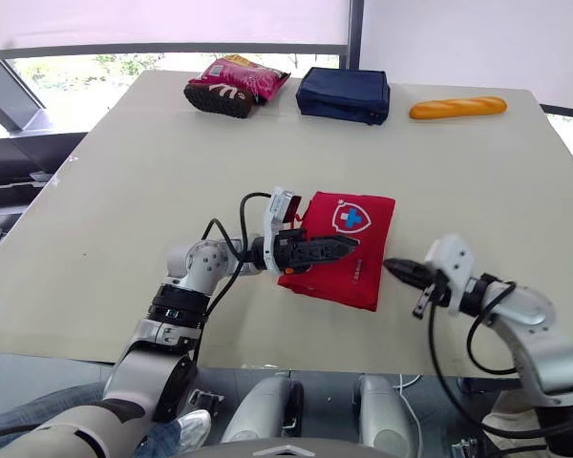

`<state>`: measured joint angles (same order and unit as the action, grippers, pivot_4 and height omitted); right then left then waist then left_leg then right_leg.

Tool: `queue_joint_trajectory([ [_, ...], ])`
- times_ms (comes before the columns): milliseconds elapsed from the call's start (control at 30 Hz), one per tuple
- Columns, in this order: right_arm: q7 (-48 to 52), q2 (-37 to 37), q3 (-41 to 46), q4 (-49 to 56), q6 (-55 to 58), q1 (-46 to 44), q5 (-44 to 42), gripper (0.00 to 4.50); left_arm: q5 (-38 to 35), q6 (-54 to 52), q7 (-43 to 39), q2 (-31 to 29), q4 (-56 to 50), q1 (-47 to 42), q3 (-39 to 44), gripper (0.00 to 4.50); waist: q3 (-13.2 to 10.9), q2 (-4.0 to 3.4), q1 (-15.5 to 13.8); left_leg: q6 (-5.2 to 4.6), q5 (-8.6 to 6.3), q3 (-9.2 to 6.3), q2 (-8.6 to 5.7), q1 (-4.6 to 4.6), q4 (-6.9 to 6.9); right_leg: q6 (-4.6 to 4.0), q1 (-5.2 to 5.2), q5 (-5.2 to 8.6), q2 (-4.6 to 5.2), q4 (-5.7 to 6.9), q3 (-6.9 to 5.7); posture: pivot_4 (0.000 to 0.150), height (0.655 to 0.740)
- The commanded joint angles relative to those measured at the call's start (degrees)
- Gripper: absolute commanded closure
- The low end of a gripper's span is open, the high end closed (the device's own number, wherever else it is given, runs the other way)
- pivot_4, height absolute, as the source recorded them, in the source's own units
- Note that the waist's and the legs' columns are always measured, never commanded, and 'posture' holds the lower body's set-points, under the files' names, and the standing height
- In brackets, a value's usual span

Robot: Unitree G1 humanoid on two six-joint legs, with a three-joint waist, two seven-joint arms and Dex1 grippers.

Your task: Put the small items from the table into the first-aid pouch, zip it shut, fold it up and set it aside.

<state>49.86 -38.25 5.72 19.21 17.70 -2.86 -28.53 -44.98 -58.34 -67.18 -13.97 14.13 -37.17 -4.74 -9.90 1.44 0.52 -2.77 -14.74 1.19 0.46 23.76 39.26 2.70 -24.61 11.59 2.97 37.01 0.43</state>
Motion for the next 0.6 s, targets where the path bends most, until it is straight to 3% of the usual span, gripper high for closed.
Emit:
queue_joint_trajectory([
  [33, -0.5, 0.9, 3.9, -1.4, 0.4, -7.2, -4.3, 4.50, 0.0, 0.4, -0.4, -0.1, -2.2, 0.9, -0.4, 0.03, 0.0, -0.01, 0.2, 0.00, 0.00, 0.01, 0.01, -0.02, -0.01, 0.00, 0.00, 0.00, 0.00, 0.00, 0.01, 0.150, 0.7164],
  [333, -1.7, 8.2, -7.1, -24.3, -7.2, -22.2, 9.9, 4.50, 0.5, 0.8, -0.2, 0.2, -2.3, 0.9, -0.6, 0.03, 0.0, -0.06, 0.1, 0.01, 0.00, 0.00, 0.01, 0.02, -0.03, -0.02, -0.02, -0.01, -0.03, 0.01, 0.00, 0.150, 0.7164],
  [600, 2.6, 6.7, -15.1, -33.0, -9.4, -19.6, 18.7, 4.50, 0.9, 1.6, 0.0, 0.3, -2.6, 1.6, -0.6, 0.03, 0.1, -0.08, 0.3, 0.01, 0.01, -0.02, -0.05, -0.06, -0.02, -0.02, 0.06, -0.01, 0.04, 0.04, 0.00, 0.150, 0.7164],
])
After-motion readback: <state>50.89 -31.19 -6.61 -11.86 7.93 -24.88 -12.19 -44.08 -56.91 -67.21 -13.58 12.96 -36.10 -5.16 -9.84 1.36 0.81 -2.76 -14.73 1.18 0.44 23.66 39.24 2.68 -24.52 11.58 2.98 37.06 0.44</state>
